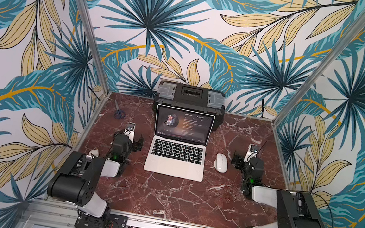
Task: Remove the wireless mouse receiver from the laptop
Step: Pick up the mouse from the center of the board.
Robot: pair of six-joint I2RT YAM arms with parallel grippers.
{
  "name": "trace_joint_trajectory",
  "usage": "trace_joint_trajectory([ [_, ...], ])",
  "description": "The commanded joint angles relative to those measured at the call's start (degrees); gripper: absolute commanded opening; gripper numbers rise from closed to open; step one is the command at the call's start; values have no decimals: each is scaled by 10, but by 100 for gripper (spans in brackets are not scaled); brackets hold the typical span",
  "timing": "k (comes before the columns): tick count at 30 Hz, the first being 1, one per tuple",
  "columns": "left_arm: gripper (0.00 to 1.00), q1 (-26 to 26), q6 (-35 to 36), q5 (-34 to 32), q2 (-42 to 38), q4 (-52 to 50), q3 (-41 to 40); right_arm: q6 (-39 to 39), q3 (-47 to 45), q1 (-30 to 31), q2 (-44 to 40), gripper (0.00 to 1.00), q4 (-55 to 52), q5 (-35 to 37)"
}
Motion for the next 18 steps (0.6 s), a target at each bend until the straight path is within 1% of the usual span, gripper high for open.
trace_joint_trajectory([
  [1, 100, 0, -3, 6, -4, -4, 13, 2, 6, -4, -6, 100, -8, -23],
  [18, 100, 0, -3, 6, -4, -3, 13, 2, 5, -6, -7, 99, -6, -28],
])
